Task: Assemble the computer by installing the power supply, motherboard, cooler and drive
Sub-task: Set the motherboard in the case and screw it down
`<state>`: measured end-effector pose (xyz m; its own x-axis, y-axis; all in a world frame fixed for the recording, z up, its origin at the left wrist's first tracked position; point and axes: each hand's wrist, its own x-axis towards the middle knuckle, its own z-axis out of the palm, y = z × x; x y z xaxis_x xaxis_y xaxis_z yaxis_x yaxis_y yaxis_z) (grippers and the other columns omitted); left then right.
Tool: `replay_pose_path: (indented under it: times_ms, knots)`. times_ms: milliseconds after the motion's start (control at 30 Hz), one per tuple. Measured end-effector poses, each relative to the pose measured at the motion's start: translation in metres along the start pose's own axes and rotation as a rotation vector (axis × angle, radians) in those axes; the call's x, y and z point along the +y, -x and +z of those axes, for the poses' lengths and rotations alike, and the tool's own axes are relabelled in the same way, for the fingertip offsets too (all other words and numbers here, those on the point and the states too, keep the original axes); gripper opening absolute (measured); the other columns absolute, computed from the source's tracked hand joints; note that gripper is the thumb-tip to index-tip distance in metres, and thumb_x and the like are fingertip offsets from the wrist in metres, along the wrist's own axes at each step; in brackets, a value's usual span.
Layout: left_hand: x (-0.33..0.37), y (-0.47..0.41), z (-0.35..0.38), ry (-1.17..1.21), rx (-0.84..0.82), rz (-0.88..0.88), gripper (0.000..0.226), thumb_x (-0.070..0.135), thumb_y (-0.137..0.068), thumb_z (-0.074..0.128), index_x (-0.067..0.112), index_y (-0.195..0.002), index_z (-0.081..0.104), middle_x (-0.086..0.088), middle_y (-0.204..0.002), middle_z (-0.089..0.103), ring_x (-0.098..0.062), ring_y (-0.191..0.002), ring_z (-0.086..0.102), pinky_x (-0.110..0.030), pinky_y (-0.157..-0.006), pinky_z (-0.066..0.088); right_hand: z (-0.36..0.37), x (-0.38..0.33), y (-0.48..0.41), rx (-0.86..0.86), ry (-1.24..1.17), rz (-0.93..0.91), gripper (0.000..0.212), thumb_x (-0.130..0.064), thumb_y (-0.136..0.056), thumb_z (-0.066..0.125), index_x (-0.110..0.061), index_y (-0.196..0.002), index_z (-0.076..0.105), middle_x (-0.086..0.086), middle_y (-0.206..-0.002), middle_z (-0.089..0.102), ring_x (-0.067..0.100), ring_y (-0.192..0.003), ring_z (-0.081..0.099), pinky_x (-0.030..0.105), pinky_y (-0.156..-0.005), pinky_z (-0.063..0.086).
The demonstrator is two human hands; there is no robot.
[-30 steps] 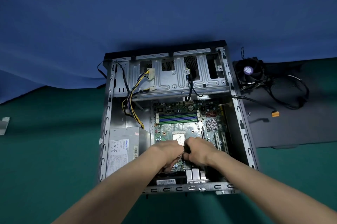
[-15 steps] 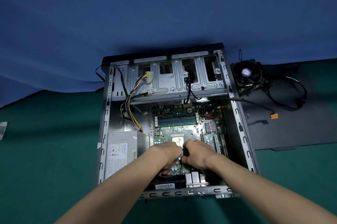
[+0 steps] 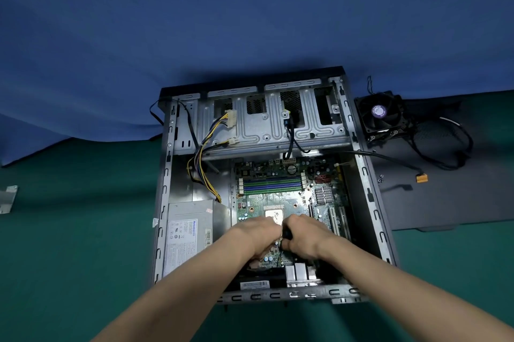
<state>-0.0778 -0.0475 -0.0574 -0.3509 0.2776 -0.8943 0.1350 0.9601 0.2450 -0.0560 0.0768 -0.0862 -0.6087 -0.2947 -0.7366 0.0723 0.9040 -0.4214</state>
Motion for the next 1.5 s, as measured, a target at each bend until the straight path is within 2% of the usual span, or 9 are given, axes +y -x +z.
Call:
replay_pose_path:
  times_ms: [100, 367, 633, 767, 967, 1100, 1200, 1300, 1500]
  knots:
    - [-0.008, 0.001, 0.000, 0.297, -0.019, -0.126, 0.023, 0.005, -0.074, 0.039, 0.005, -0.057, 0.053, -0.013, -0.054, 0.060, -0.020, -0.044, 0.059, -0.026, -0.048, 0.042, 0.001, 0.001, 0.000, 0.002, 0.008, 0.000, 0.020, -0.029, -0.092, 0.061, -0.015, -0.107, 0.056, 0.003, -0.100, 0.059, 0.019, -0.085, 0.052, 0.025, -0.072, 0.038]
    - [-0.001, 0.001, -0.004, 0.264, 0.004, -0.130, 0.024, 0.008, -0.071, 0.043, 0.006, -0.050, 0.053, -0.011, -0.051, 0.057, -0.016, -0.030, 0.048, -0.017, -0.040, 0.038, 0.001, 0.001, -0.001, -0.001, 0.006, -0.007, 0.020, -0.030, -0.093, 0.060, -0.016, -0.105, 0.052, 0.001, -0.094, 0.054, 0.018, -0.083, 0.051, 0.026, -0.069, 0.037]
    - [-0.011, -0.003, 0.002, -0.131, 0.103, 0.032, 0.021, 0.002, -0.077, 0.068, 0.015, -0.066, 0.056, -0.002, -0.079, 0.057, -0.023, -0.088, 0.062, -0.030, -0.069, 0.046, 0.001, 0.001, -0.003, 0.001, -0.024, 0.017, 0.025, -0.034, -0.092, 0.061, -0.016, -0.108, 0.054, 0.003, -0.100, 0.056, 0.020, -0.086, 0.052, 0.027, -0.072, 0.038]
    - [-0.021, 0.000, -0.007, -0.070, 0.104, -0.002, 0.030, 0.016, -0.068, 0.085, 0.017, -0.092, 0.067, 0.004, -0.088, 0.059, -0.016, -0.084, 0.054, -0.026, -0.057, 0.038, 0.002, 0.001, -0.008, -0.010, -0.063, 0.032, 0.023, -0.035, -0.091, 0.063, -0.017, -0.100, 0.054, 0.001, -0.098, 0.057, 0.020, -0.088, 0.055, 0.027, -0.073, 0.040]
    - [-0.025, 0.008, -0.017, -0.084, 0.297, 0.041, 0.023, 0.006, -0.077, 0.074, 0.020, -0.093, 0.067, 0.003, -0.092, 0.056, -0.020, -0.094, 0.056, -0.034, -0.081, 0.048, -0.009, 0.003, -0.008, 0.005, -0.294, 0.060, 0.017, -0.027, -0.090, 0.065, -0.012, -0.094, 0.056, 0.005, -0.092, 0.064, 0.019, -0.082, 0.062, 0.029, -0.072, 0.052]
    - [-0.023, 0.020, -0.025, -0.115, 0.521, 0.058, 0.028, 0.000, -0.084, 0.056, 0.022, -0.099, 0.065, -0.002, -0.101, 0.062, -0.024, -0.098, 0.060, -0.035, -0.080, 0.047, -0.034, -0.001, 0.003, 0.143, -0.455, 0.009, 0.014, -0.020, -0.094, 0.058, -0.011, -0.103, 0.053, 0.008, -0.096, 0.063, 0.018, -0.086, 0.062, 0.032, -0.079, 0.055]
    - [-0.023, 0.029, -0.029, -0.029, 0.669, 0.065, 0.027, 0.005, -0.089, 0.057, 0.025, -0.105, 0.066, 0.002, -0.104, 0.066, -0.022, -0.098, 0.061, -0.033, -0.079, 0.049, -0.061, -0.003, 0.025, 0.312, -0.578, -0.166, 0.010, -0.015, -0.099, 0.048, -0.014, -0.108, 0.049, 0.003, -0.076, 0.057, 0.003, -0.054, 0.051, 0.019, -0.049, 0.043]
    - [-0.013, 0.038, -0.032, 0.092, 0.845, 0.135, 0.020, 0.018, -0.096, 0.053, 0.024, -0.110, 0.066, 0.005, -0.113, 0.065, -0.020, -0.104, 0.060, -0.037, -0.086, 0.049, -0.088, 0.000, 0.053, 0.537, -0.796, -0.336, 0.008, -0.022, -0.102, 0.044, -0.017, -0.106, 0.048, 0.009, -0.071, 0.061, 0.008, -0.055, 0.059, 0.017, -0.051, 0.045]
    - [0.034, 0.040, -0.022, 0.354, 0.943, 0.250, 0.020, 0.021, -0.096, 0.055, 0.023, -0.111, 0.068, 0.008, -0.115, 0.066, -0.012, -0.106, 0.059, -0.031, -0.093, 0.046, -0.134, 0.042, 0.087, 0.994, -1.346, -0.275, 0.013, -0.019, -0.102, 0.046, -0.014, -0.090, 0.044, 0.005, -0.062, 0.054, 0.024, -0.048, 0.062, 0.038, -0.055, 0.055]
